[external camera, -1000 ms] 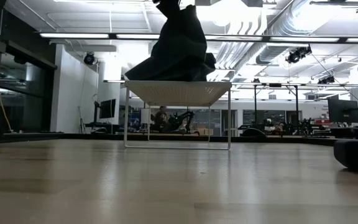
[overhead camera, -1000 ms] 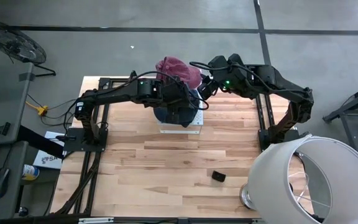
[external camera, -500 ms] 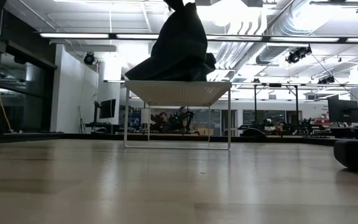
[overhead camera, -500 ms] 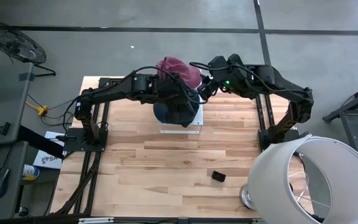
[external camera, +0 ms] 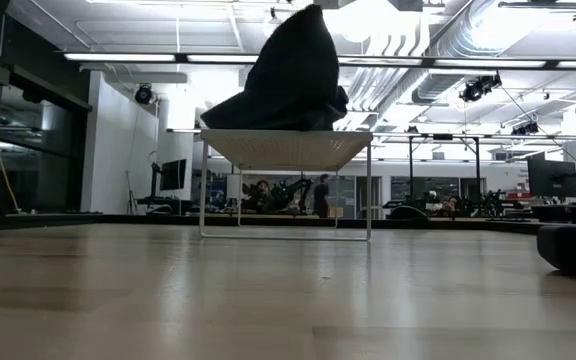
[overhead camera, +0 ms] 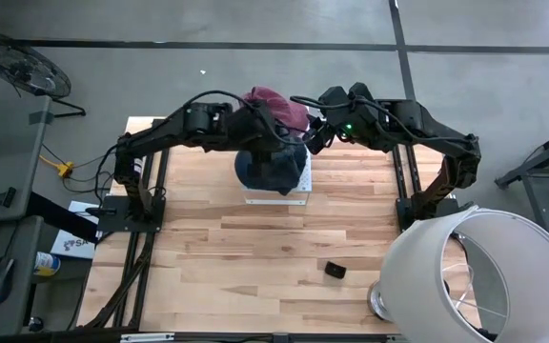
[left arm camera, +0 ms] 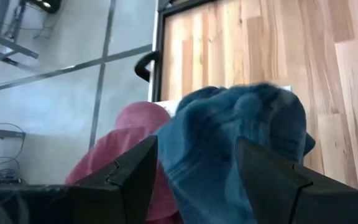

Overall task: Pick & Place hat
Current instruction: Stack the blue cap on top of the other blue cap on the shelf

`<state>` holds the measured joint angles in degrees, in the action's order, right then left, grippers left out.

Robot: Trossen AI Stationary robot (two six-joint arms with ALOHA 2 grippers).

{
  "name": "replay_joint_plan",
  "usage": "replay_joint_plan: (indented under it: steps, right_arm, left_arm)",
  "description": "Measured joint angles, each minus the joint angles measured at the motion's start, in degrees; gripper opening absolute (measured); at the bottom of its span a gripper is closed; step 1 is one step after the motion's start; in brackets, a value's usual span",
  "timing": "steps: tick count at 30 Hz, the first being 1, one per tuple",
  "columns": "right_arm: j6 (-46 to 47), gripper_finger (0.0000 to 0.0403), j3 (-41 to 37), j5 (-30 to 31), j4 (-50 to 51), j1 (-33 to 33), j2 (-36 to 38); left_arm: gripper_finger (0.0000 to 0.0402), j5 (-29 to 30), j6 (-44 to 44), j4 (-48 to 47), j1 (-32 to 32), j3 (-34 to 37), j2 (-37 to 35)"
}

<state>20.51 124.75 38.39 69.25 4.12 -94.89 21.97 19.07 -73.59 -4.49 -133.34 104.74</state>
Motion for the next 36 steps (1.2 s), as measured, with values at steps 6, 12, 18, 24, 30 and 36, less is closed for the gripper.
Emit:
replay_joint_plan:
  steps: [6, 12, 18, 24, 30, 36]
  right_arm:
    - [0.0, 0.0199, 0.0, -0.1, 0.0, 0.0, 0.0]
    - [-4.1, 0.0199, 0.0, -6.5, -0.1, 0.0, 0.0]
    - [-10.1, 0.0184, 0.0, -13.2, -0.8, 0.0, 0.0]
    - [-16.7, 0.0108, 0.0, -19.8, -2.9, 0.0, -0.8]
    - [-22.5, 0.0011, 0.0, -22.5, -5.3, 0.0, -3.9]
    - [-23.7, 0.0003, 0.0, -25.1, -7.0, 0.0, -7.8]
  left_arm:
    - [0.0211, 0.3, 0.0, -0.3, 0.0, -1.7, -0.1]
    - [0.0211, 3.5, -0.8, -0.1, 0.0, -1.6, -0.4]
    - [0.0211, 8.0, -2.0, -0.1, 0.0, -1.7, -2.7]
    - [0.0188, 7.9, -6.3, -4.9, 0.0, -1.7, -5.1]
    - [0.0155, 7.4, -10.3, -10.1, 0.0, -1.6, -5.5]
    - [0.0134, 7.1, -12.0, -11.1, 0.0, -1.6, -5.6]
